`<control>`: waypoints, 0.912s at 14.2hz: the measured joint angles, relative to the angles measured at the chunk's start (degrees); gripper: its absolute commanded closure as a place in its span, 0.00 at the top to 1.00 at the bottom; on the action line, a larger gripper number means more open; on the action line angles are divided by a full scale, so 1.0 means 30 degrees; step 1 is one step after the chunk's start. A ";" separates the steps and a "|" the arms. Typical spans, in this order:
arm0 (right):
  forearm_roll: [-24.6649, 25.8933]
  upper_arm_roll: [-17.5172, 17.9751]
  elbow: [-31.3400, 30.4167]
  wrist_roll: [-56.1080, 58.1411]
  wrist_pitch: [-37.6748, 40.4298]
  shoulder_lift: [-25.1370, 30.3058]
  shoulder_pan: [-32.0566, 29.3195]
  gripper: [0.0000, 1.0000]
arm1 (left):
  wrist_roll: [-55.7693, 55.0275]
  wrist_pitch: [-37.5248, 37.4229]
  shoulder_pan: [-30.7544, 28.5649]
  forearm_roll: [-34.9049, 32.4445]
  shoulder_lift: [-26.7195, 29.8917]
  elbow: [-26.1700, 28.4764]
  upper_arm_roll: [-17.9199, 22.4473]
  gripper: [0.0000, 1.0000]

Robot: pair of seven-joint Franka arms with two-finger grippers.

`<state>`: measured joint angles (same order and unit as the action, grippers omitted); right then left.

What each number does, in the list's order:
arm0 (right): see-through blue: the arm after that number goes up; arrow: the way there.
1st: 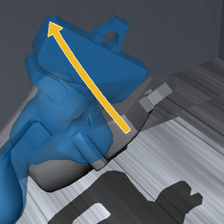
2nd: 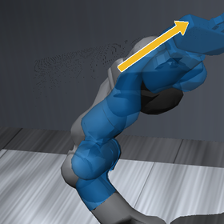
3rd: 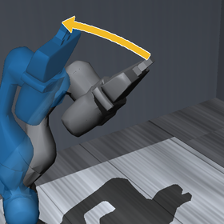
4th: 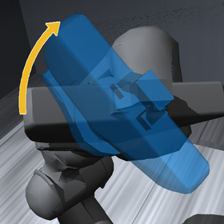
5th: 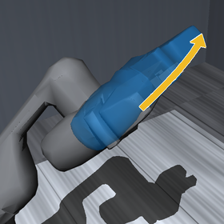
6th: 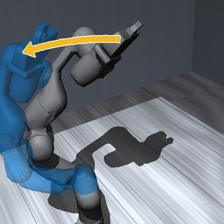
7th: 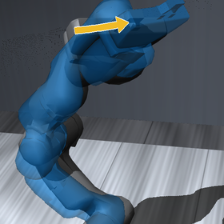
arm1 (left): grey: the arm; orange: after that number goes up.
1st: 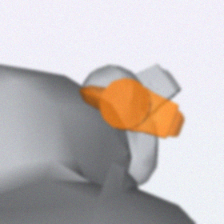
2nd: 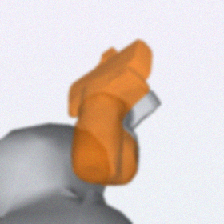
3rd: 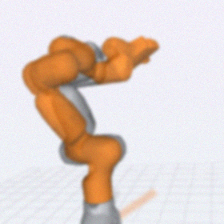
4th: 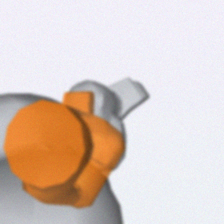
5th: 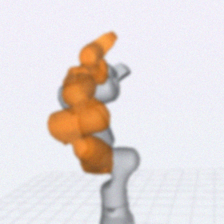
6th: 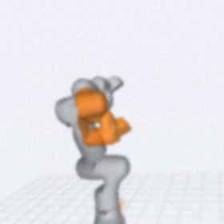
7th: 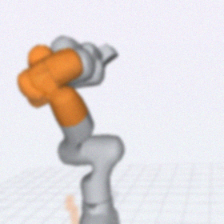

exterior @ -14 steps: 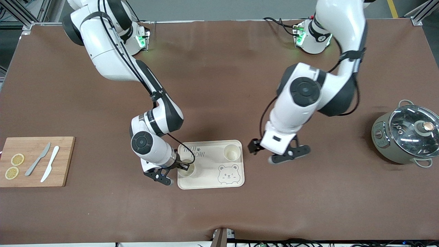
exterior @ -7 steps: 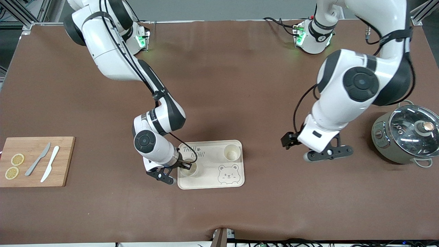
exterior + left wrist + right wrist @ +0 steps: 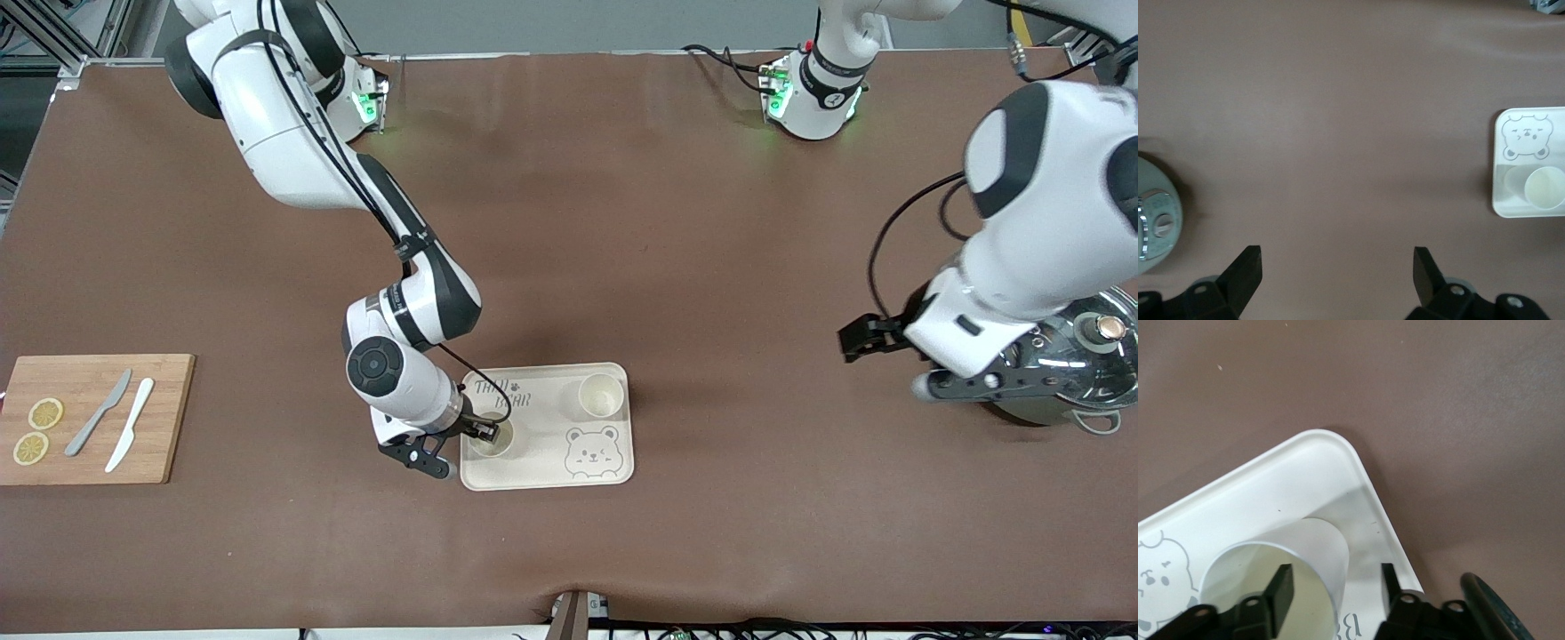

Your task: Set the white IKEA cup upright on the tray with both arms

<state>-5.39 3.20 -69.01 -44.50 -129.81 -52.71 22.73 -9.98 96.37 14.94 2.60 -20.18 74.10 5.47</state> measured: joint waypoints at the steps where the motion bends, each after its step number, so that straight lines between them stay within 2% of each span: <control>1: 0.0000 -0.0052 0.0138 0.0003 0.0037 0.0073 -0.0009 1.00 | 0.0442 -0.0245 -0.0306 0.0000 0.0217 0.0059 0.0002 1.00; 4: -0.0001 -0.0106 0.0411 0.0011 0.1844 0.0915 -0.0052 1.00 | 0.1616 -0.0679 -0.1227 -0.0002 0.0875 0.0385 0.0000 1.00; 7: -0.0008 -0.0039 0.0733 0.0010 0.5119 0.3084 -0.0025 1.00 | 0.2019 -0.1464 -0.2120 -0.0002 0.1650 0.0732 0.0000 1.00; 11: -0.0059 0.0211 0.0546 0.0007 0.9957 0.8066 0.0193 1.00 | 0.2019 -0.2341 -0.2718 -0.0003 0.2580 0.1072 -0.0005 1.00; 13: -0.0064 0.0246 -0.0770 0.0003 1.1641 1.1381 0.0395 1.00 | 0.2019 -0.2373 -0.2870 -0.0003 0.2975 0.1370 -0.0005 1.00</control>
<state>-5.58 3.93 -71.32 -44.49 -94.89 -18.57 23.91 -3.92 89.25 6.33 2.60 -11.26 78.21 5.45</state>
